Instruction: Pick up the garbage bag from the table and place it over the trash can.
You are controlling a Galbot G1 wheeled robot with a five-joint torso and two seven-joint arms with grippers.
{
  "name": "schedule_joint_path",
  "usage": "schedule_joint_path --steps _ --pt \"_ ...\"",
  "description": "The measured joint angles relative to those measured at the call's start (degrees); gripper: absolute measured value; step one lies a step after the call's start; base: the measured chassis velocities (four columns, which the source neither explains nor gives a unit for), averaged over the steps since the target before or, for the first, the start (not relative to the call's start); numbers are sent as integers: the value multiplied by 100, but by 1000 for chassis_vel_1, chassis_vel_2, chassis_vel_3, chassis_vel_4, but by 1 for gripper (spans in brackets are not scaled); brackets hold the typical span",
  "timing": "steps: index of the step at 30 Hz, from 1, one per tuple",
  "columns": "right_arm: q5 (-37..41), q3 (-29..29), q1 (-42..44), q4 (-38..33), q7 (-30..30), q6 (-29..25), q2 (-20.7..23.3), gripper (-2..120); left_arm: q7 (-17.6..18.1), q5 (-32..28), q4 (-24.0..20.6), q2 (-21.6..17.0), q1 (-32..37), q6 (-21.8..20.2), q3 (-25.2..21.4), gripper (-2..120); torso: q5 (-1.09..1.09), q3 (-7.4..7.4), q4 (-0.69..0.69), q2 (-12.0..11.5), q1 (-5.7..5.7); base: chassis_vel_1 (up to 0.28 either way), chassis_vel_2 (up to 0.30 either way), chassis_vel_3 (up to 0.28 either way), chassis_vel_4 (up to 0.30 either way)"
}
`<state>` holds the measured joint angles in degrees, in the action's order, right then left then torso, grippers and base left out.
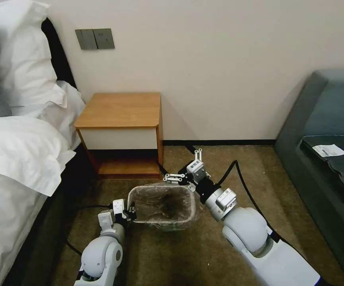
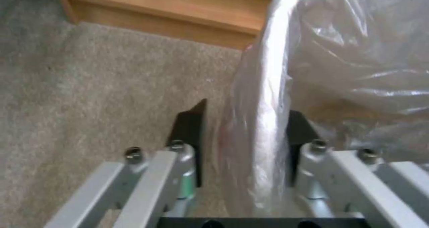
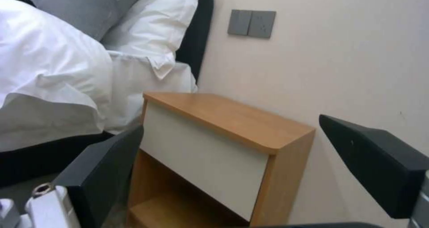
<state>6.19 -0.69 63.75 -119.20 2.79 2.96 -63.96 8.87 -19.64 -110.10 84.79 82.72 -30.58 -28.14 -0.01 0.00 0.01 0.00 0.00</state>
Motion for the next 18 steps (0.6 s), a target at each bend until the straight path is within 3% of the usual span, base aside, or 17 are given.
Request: schedule_joint_path --steps 7,9,13,18 --pt "-3 -23 2 -33 17 30 -2 100 -41 76 -106 0 40 80 -13 66 1 0 0 0 0 0 0 0 0" --pt "-4 -26 2 -33 18 31 -2 100 -45 90 -127 1 52 81 -8 68 1 0 0 0 0 0 0 0 0" --pt "-4 -31 -7 -33 19 35 -5 100 -55 145 -262 -3 136 93 23 86 1 0 0 0 0 0 0 0 0" --pt "-3 -28 -49 -33 20 59 -1 100 -71 168 -445 -15 253 94 32 99 1 0 -1 0 0 0 0 0 0"
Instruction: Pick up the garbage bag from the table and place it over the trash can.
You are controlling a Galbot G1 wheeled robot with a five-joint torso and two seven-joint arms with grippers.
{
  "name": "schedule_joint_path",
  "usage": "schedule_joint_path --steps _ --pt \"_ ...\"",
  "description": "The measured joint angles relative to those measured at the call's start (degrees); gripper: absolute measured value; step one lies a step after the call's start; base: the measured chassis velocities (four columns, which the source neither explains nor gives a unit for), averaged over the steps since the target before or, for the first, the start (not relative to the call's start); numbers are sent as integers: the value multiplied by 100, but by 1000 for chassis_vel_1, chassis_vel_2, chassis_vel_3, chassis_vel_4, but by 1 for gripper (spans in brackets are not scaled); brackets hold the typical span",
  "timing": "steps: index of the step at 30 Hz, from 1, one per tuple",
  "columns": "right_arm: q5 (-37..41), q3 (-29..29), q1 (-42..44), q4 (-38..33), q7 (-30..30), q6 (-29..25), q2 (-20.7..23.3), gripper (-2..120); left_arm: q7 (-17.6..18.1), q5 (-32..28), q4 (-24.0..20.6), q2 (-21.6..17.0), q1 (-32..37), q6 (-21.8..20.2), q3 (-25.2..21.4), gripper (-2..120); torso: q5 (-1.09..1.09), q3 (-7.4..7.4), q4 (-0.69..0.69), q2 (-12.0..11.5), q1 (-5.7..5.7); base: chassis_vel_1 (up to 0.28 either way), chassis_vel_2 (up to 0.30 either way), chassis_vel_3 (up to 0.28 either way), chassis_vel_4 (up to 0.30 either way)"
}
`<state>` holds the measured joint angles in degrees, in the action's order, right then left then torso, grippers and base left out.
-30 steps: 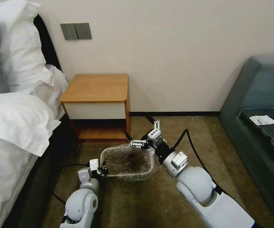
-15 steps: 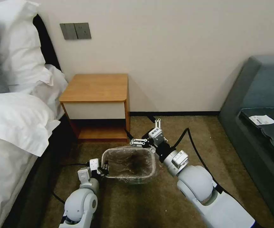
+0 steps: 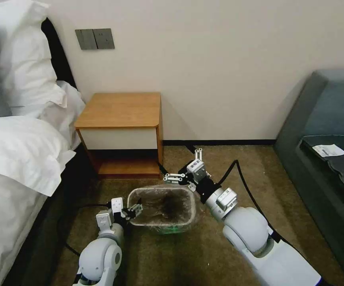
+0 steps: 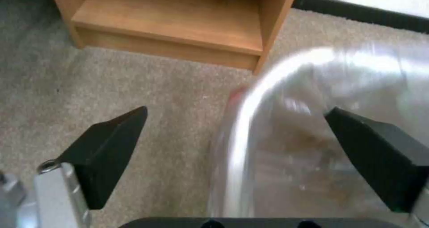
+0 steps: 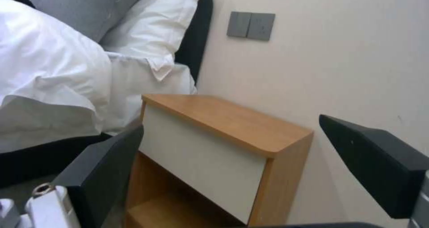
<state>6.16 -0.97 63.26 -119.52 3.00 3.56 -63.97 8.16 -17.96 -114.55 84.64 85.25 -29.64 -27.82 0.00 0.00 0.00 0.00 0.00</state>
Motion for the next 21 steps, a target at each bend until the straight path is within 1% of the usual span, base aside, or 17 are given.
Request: schedule_joint_path --steps 13,21 --pt "25 47 -104 4 -9 64 -15 100 -3 14 -126 -13 74 -8 -5 100 0 0 0 0 0 0 0 0 0" --pt "21 103 -131 25 -15 77 -48 100 43 -3 -96 60 -88 -46 52 100 0 0 0 0 0 0 0 0 0"
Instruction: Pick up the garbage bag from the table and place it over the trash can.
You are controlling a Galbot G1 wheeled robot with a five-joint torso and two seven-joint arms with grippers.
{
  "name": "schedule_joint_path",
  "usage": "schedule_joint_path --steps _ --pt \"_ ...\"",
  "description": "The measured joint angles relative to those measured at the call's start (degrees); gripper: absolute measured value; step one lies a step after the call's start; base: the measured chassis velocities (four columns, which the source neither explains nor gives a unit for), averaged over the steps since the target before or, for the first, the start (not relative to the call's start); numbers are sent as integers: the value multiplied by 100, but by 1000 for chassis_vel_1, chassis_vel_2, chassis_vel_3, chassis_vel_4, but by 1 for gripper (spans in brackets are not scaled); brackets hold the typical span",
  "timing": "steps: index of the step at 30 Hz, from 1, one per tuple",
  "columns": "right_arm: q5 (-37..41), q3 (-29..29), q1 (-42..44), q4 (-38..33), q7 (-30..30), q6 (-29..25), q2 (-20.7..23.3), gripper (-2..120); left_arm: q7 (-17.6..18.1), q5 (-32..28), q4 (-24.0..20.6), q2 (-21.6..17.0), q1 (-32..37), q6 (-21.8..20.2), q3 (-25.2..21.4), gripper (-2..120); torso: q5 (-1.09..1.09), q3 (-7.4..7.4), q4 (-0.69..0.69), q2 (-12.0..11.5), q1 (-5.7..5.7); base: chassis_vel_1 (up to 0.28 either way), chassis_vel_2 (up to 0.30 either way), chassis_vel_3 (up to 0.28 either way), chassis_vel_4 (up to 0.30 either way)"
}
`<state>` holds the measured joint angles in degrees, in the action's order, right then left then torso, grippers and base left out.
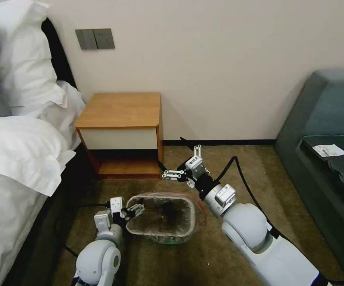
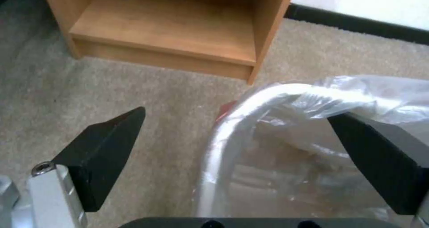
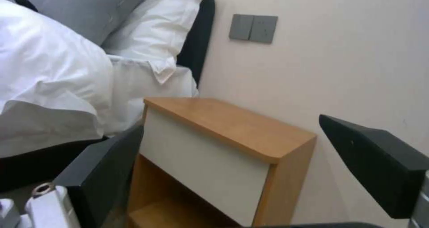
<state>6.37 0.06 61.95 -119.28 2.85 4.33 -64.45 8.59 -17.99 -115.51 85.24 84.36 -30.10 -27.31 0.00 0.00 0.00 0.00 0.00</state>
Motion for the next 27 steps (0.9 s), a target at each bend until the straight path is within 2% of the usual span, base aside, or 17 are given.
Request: schedule_joint_path --steps 15,27 --pt "-120 43 15 90 54 -44 -146 100 148 -384 296 85 -669 -117 -33 100 0 0 0 0 0 0 0 0 0" --pt "-125 37 18 69 69 -60 -178 100 162 -437 589 64 -903 -116 44 100 0 0 0 0 0 0 0 0 0"
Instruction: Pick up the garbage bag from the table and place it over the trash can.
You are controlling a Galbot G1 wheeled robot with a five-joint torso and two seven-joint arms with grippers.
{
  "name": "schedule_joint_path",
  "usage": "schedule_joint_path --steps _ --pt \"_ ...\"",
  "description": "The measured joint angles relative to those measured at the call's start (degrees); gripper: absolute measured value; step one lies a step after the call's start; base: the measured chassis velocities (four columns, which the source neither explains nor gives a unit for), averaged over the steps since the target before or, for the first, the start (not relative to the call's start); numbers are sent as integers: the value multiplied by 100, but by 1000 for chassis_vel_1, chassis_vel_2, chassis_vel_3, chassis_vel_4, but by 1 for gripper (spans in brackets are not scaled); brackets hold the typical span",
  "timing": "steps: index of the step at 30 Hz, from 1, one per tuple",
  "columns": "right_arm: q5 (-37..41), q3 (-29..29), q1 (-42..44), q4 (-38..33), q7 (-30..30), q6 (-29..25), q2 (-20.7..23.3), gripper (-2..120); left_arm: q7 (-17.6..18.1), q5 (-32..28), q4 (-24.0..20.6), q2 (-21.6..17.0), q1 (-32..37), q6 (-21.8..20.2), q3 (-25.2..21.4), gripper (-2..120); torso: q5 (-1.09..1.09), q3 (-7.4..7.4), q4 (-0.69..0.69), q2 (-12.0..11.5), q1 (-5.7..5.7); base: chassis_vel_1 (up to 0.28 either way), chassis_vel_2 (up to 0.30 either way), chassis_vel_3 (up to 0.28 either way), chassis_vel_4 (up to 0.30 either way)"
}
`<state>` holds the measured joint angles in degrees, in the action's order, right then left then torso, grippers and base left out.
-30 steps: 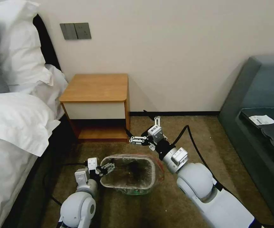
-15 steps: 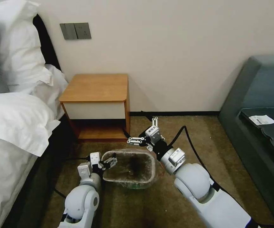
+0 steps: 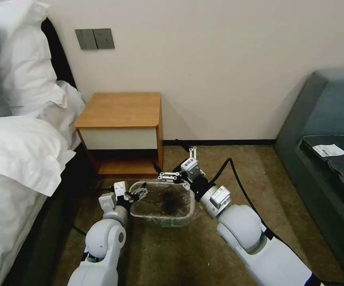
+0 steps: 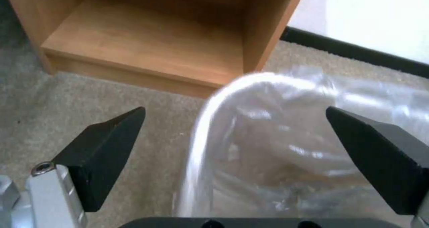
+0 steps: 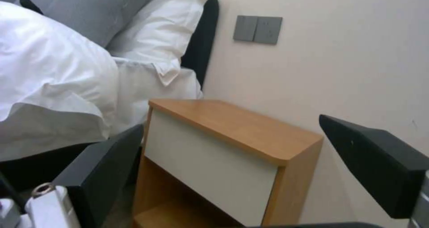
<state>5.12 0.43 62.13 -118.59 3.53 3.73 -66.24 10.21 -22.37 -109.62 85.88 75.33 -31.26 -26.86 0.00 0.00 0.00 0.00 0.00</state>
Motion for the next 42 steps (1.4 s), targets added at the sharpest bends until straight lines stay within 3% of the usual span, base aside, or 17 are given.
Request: schedule_joint_path --steps 22,30,32,34,36,37,39,42 --pt "-36 -17 49 -102 7 -3 -37 100 3 1 26 -29 20 37 -27 100 0 1 0 0 1 0 0 0 0" --pt "-37 -30 37 -86 -21 -39 -50 100 -28 117 -315 -73 159 241 -132 100 0 0 0 1 1 0 0 0 0" --pt "-112 -186 182 2 -180 -187 -240 100 -141 252 -465 -242 173 883 -398 100 0 1 0 1 1 0 0 0 0" --pt "-163 -241 265 45 -325 -251 -351 100 -197 253 -470 -304 145 1130 -483 100 0 0 -1 1 1 0 0 0 0" --pt "-267 -338 446 143 -691 -381 -599 100 -332 260 -354 -441 53 1749 -602 100 0 0 -1 1 1 0 0 0 0" --pt "-267 -338 446 143 -691 -381 -599 100 -332 260 -354 -441 53 1749 -602 100 0 0 -1 1 1 0 0 0 0" --pt "-378 -430 668 289 -1156 -502 -879 100 -465 239 -135 -570 -46 2328 -667 100 0 0 0 1 1 0 0 0 0" --pt "-492 -508 863 446 -1475 -658 -1118 100 -571 222 25 -628 -99 2666 -682 100 -1 0 0 1 1 0 0 0 0"
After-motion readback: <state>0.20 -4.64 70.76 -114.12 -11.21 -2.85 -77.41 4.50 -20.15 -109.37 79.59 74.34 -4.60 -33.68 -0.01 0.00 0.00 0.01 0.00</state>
